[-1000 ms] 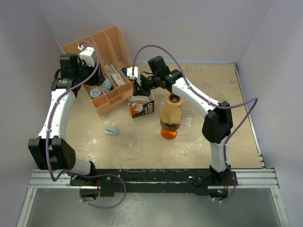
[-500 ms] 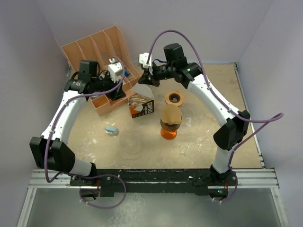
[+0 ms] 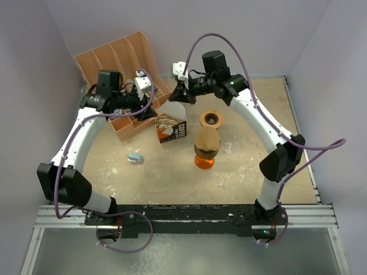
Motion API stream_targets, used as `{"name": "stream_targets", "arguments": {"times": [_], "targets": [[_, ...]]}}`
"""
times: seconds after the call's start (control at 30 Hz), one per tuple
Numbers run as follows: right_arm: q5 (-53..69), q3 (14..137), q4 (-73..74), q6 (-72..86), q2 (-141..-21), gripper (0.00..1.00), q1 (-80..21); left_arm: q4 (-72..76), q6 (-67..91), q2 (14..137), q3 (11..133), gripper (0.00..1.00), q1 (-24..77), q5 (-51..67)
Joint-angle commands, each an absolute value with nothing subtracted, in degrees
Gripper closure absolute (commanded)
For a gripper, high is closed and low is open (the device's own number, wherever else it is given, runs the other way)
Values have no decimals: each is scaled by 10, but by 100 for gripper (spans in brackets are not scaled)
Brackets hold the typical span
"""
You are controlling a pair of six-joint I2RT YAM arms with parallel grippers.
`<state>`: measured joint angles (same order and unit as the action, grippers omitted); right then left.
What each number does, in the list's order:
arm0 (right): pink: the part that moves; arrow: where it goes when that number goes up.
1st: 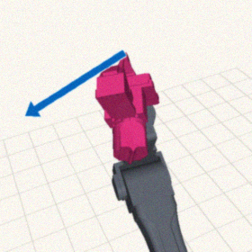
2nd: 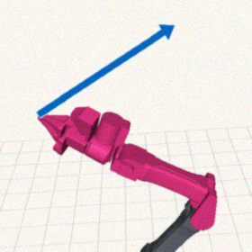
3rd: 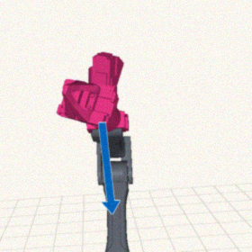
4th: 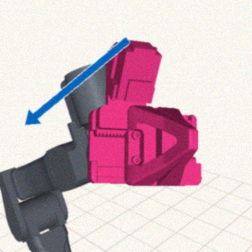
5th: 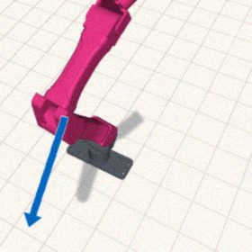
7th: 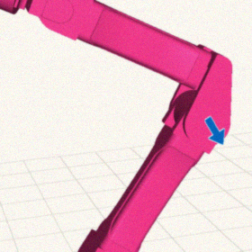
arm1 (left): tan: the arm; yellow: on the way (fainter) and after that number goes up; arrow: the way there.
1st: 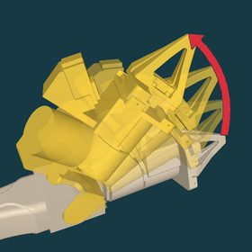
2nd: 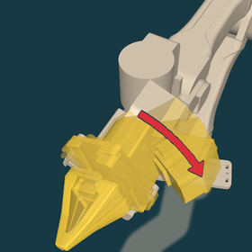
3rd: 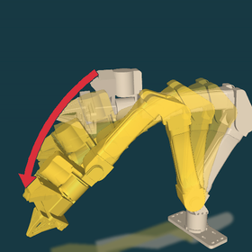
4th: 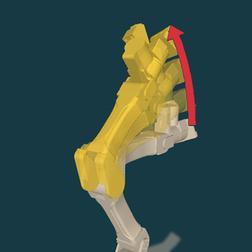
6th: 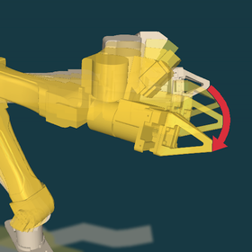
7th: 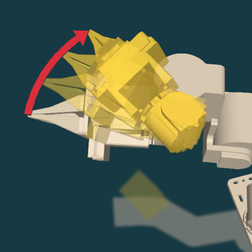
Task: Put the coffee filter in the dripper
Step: Pick up the coffee filter from the coffee filter holder.
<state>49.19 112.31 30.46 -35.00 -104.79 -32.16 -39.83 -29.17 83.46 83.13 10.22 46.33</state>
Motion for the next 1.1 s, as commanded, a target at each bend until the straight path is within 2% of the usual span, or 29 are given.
{"name": "stream_targets", "arguments": {"times": [0.0, 0.17, 0.4, 0.6, 0.77, 0.87, 1.07], "targets": [[536, 1157, 303, -339, -1012, 100, -315, -367, -323, 850, 847, 45, 113, 520], [551, 1161, 302, -334, -1006, 100, -310, -346, -319, 865, 849, 46, 125, 535], [567, 1157, 295, -328, -994, 100, -304, -317, -302, 874, 835, 62, 134, 551], [569, 1149, 291, -327, -986, 100, -302, -304, -282, 881, 839, 71, 155, 562], [566, 1138, 283, -322, -977, 100, -298, -304, -275, 881, 835, 85, 162, 570], [565, 1133, 279, -320, -973, 100, -297, -301, -266, 879, 835, 100, 163, 583], [557, 1120, 262, -303, -963, 100, -292, -298, -243, 868, 836, 100, 164, 610]]}}
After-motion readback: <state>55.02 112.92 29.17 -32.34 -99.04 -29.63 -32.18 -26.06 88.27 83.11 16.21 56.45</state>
